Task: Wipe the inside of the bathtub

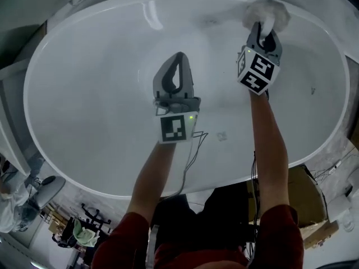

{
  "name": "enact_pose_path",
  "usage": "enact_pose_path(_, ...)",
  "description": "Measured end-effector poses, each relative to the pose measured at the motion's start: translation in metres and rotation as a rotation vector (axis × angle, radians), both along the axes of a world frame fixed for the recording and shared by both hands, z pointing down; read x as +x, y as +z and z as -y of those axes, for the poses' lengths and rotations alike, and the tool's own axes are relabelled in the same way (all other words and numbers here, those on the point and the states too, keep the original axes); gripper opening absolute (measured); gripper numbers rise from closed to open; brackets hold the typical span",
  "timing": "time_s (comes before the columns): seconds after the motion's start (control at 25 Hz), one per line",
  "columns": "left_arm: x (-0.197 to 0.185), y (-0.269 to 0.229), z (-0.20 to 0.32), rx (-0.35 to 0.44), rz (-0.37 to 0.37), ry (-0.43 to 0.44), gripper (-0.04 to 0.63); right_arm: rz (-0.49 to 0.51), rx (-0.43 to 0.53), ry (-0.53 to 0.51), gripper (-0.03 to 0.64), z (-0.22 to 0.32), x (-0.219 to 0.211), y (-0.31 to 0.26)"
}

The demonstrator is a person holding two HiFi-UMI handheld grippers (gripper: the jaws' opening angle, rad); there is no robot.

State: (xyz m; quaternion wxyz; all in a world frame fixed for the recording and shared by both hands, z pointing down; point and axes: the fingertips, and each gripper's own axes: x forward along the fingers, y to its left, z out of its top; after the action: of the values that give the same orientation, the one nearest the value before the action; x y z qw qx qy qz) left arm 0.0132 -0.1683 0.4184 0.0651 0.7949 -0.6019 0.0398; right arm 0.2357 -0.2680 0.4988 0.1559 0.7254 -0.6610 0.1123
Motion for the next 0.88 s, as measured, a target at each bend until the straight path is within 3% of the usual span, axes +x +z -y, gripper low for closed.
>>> enact_pose_path(0.2,-0.088,-0.006,-0.017,0.004,0.016,-0.065,0.016,0.002,0.013,-0.054,0.092,-0.004,-0.094,-0.008)
enact_pose_path(0.4,-0.139,-0.014,-0.053,0.002,0.031,-0.170,0.015,0.015,0.019,-0.137,0.092,-0.020,-0.158,-0.014)
enact_pose_path(0.56,-0.230,-0.019,-0.052,-0.001,0.027,-0.229,0.015,0.008,0.011,-0.192,0.092,-0.007,-0.262,-0.015)
enact_pose_path(0.72,-0.297,-0.017,-0.052,-0.002,0.021,-0.263,0.015,0.016,0.003,-0.226,0.092,0.001,-0.343,-0.011)
enact_pose_path(0.8,-0.314,-0.015,-0.056,-0.008,0.017,-0.277,0.015,0.011,0.005,-0.259,0.092,0.002,-0.372,-0.011)
enact_pose_path(0.88,-0.304,-0.014,-0.067,-0.014,0.020,-0.290,0.015,0.012,0.009,-0.293,0.092,-0.003,-0.376,-0.012)
